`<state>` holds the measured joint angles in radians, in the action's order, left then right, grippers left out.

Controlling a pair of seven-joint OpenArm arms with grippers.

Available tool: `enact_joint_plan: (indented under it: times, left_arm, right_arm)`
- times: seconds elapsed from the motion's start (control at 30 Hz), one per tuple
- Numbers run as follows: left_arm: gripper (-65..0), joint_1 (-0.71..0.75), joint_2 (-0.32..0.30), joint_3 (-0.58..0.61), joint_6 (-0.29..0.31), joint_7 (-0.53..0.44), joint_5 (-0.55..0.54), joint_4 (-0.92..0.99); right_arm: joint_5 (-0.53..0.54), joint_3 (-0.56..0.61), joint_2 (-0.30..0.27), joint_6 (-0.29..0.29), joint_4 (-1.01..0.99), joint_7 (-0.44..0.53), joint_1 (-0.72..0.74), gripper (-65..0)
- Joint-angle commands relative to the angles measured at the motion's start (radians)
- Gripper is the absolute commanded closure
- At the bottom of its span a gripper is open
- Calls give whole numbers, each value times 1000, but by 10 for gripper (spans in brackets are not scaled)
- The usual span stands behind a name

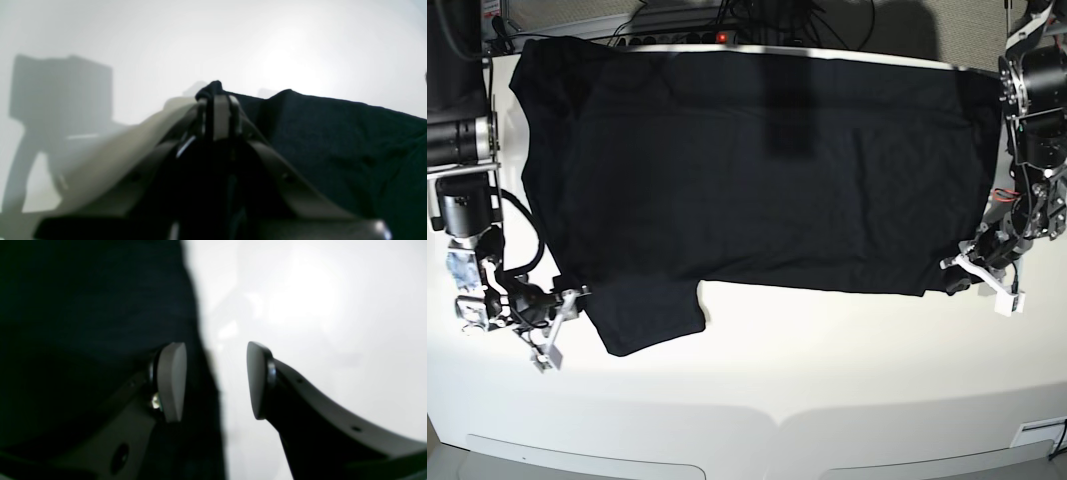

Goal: Fold the T-shirt properly
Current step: 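Grasp the opposite edge with both grippers and fold it over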

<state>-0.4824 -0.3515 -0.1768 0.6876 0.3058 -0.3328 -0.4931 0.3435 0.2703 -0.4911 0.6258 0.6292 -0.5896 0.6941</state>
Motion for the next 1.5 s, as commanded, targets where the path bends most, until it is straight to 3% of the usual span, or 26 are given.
enact_joint_plan:
  times: [0.0, 0.27, 0.47, 0.77, 0.9, 1.0, 1.17, 1.47]
  left_arm:
    - [0, -14, -12, 2, -6, 14, 18, -6]
    - [0, -13, -12, 2, -6, 15, 19, -6]
    - [0, -13, -12, 2, -6, 15, 19, -6]
    - [0, -13, -12, 2, -6, 15, 19, -6]
    - [0, -13, -12, 2, -6, 15, 19, -6]
    - [0, -13, -12, 2, -6, 15, 19, -6]
    - [0, -13, -12, 2, -6, 16, 19, -6]
    - [0, -14, -13, 2, -6, 14, -33, -6]
  right_arm:
    - [-6, -4, -6, 3, 10, 17, 36, -297]
    - [-154, -4, 28, -35, 10, 54, 34, -297]
    - [-158, -4, 29, -39, -6, 76, 25, -295]
    - [-189, -4, 29, -39, -151, 243, 18, -243]
    - [-191, -4, 29, -38, -154, 251, 22, -243]
    - [-192, -4, 29, -37, -154, 249, 23, -182]
    - [-191, -4, 29, -38, -154, 246, 19, 0]
    - [-186, -4, 28, -34, -136, 278, 41, 0]
